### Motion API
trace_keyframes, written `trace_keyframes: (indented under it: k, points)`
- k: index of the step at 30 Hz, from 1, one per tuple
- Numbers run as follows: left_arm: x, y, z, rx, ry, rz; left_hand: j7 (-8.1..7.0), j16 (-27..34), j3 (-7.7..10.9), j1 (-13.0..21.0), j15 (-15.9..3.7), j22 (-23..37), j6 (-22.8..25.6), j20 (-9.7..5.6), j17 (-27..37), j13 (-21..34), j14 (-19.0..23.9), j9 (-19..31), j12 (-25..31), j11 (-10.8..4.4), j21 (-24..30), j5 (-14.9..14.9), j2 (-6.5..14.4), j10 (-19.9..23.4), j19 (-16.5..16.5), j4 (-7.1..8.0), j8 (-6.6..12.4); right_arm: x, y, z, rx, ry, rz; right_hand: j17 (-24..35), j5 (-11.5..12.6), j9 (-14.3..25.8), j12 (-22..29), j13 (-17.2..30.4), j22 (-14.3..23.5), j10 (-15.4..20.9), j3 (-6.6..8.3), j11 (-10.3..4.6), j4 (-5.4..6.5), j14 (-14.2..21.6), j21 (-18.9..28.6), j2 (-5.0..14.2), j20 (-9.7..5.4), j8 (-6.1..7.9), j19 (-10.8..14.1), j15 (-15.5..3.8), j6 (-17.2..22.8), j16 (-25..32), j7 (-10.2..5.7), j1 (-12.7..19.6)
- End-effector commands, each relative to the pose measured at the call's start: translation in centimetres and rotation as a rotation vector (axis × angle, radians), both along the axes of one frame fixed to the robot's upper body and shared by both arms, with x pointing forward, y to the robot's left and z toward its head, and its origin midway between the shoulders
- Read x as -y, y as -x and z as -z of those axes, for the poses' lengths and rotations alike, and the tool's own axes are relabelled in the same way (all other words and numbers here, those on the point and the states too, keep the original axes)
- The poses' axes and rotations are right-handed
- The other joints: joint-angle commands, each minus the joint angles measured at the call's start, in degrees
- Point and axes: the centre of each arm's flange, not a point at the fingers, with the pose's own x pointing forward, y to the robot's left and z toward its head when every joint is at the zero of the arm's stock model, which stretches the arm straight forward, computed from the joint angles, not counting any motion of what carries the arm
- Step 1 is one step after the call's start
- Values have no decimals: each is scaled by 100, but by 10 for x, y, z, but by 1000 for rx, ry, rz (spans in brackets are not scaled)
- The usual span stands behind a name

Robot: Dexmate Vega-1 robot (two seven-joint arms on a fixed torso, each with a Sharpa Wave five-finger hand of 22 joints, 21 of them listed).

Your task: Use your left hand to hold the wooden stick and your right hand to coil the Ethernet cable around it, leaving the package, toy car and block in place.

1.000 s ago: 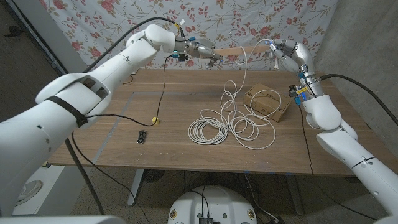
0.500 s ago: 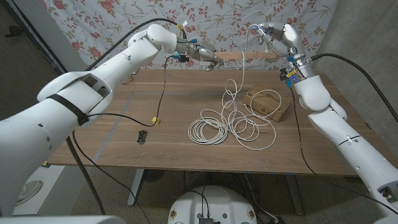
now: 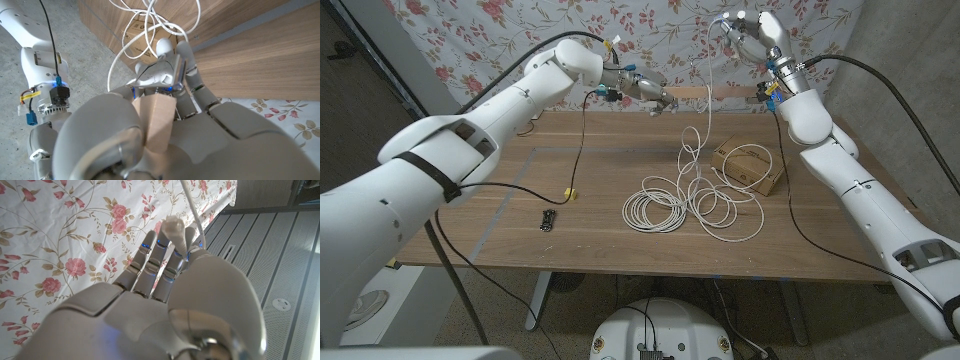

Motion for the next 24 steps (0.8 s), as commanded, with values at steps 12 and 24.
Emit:
trace_keyframes:
  k: [12, 24]
  points:
    - [-10, 2, 5, -33, 14, 10, 1, 2914, 31, -3, -42, 16, -10, -8, 1488, 13, 16, -11, 41, 4, 27, 14, 51, 50, -6, 5, 58, 11, -70, -78, -194, -18, 153, 23, 7, -6, 19, -12, -28, -22, -19, -6, 69, 59, 76, 54, -629, 7, -24, -559, 678, -43, 364, 66]
    - [-13, 3, 7, -44, 28, 26, 8, 2924, 31, -5, -41, 15, -3, -10, 1488, 12, 21, -29, 42, 6, 27, 12, 52, 48, -9, 7, 76, 20, -107, -89, -341, -24, 229, 18, 12, -31, 20, -18, -49, -28, -37, 5, 85, 49, 115, 55, -635, -5, -57, -557, 667, -62, 369, 91]
